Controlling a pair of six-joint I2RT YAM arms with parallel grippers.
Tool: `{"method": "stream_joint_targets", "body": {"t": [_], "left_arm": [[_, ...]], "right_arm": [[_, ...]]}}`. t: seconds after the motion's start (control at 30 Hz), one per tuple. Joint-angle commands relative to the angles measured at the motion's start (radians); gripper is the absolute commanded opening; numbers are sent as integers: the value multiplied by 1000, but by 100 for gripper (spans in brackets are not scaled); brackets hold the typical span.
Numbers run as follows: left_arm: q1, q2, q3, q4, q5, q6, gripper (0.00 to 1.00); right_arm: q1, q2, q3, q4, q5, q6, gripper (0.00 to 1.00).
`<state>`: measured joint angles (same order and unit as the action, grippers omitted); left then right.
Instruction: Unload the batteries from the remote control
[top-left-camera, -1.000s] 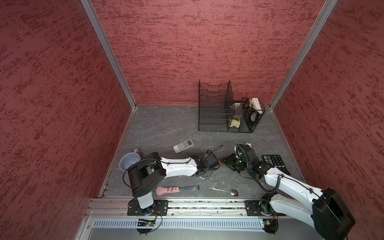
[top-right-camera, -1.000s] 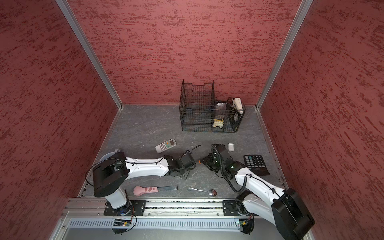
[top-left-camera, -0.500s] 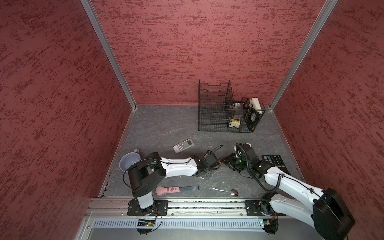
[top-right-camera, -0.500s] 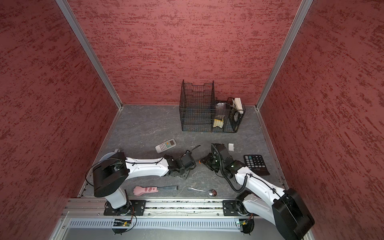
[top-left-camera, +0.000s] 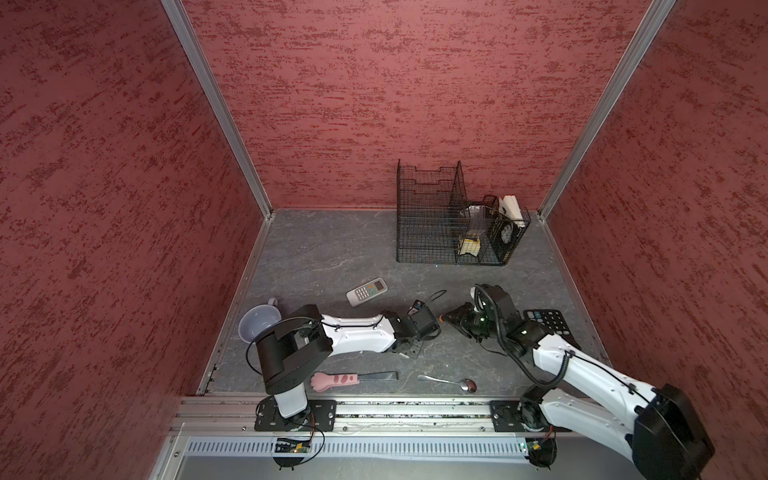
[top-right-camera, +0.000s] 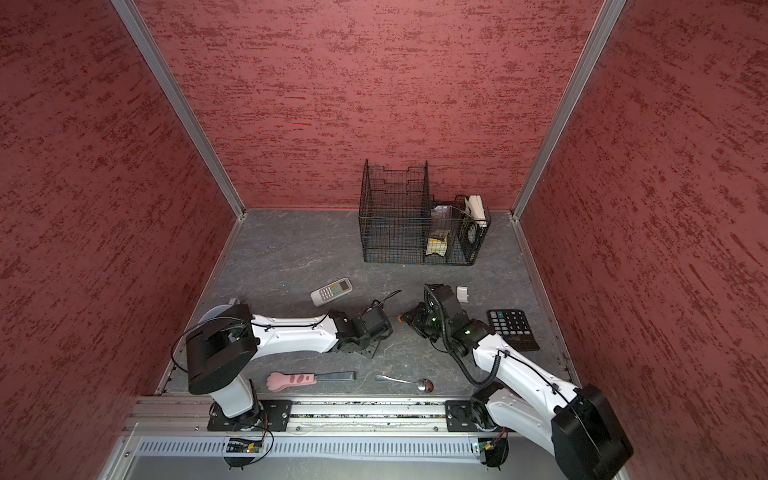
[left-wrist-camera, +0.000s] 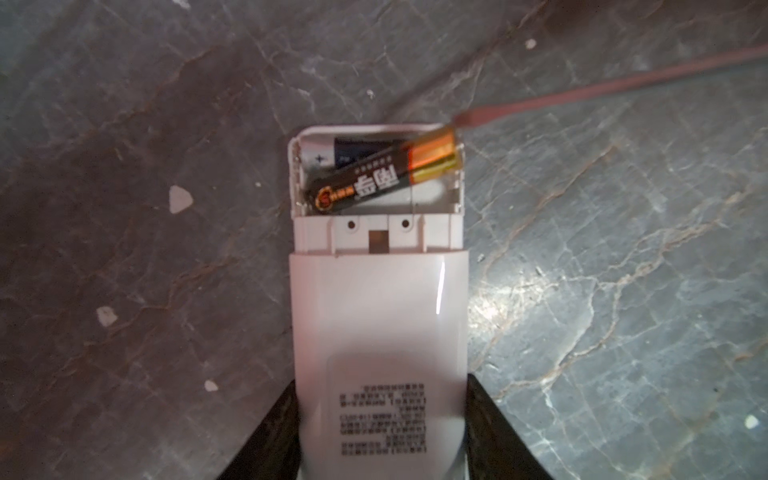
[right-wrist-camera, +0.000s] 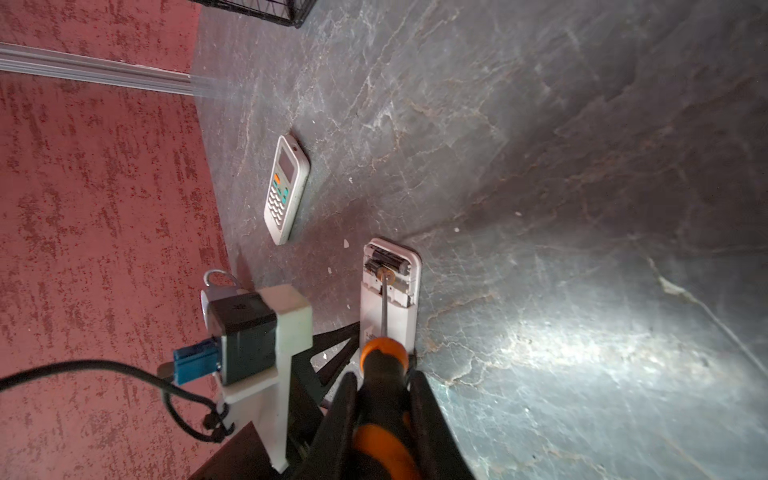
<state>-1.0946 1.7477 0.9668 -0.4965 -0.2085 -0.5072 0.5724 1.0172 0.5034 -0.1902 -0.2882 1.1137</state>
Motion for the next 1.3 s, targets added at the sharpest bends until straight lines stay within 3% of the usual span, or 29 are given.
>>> {"method": "stream_joint_targets", "body": {"t": [0.0,1.17,1.27], "left_arm": [[-15,104,-57,2,96,22,34],[-14,86,-80,13,92,6,34],[-13,78,-85,11,88,7,38]], "right_arm": [[1,-10,27,23,3,7,0],[-2,320,111,301,-47,-31,0],[-5,319,120,303,-35,-41,0]]}}
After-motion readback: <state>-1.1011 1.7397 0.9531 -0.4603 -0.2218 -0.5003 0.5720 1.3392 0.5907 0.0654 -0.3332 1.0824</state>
